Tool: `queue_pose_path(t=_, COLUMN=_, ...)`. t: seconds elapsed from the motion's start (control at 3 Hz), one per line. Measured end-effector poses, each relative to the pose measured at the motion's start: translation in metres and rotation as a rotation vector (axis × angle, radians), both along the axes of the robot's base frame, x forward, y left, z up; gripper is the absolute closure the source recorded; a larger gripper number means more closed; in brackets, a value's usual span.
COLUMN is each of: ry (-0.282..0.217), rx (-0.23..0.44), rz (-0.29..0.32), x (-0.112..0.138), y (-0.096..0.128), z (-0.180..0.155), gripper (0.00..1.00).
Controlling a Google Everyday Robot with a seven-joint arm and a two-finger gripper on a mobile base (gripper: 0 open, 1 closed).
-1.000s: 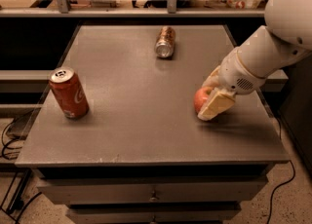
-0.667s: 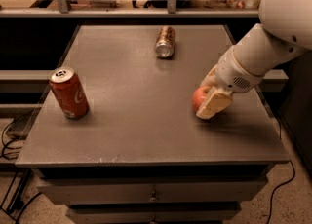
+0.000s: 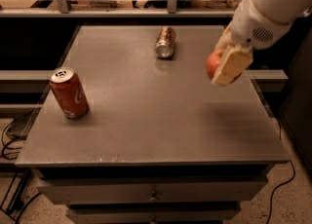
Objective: Pick apple
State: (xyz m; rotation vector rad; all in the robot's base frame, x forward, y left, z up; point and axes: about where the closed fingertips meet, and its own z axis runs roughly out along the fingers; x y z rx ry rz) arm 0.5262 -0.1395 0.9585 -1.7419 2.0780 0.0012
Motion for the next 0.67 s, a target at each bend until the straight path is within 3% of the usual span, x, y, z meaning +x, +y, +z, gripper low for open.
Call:
queue_pose_path(t=0.33, ry=-0.150, rx=-0.061, rz=0.007, x=0.006, y=-0.009, z=0.088, gripper=1.00)
queue_pose_path(t=0.67, ry=-0.227, rx=-0.030, rz=0.001, x=0.009, y=-0.007, z=0.126, gripper=1.00)
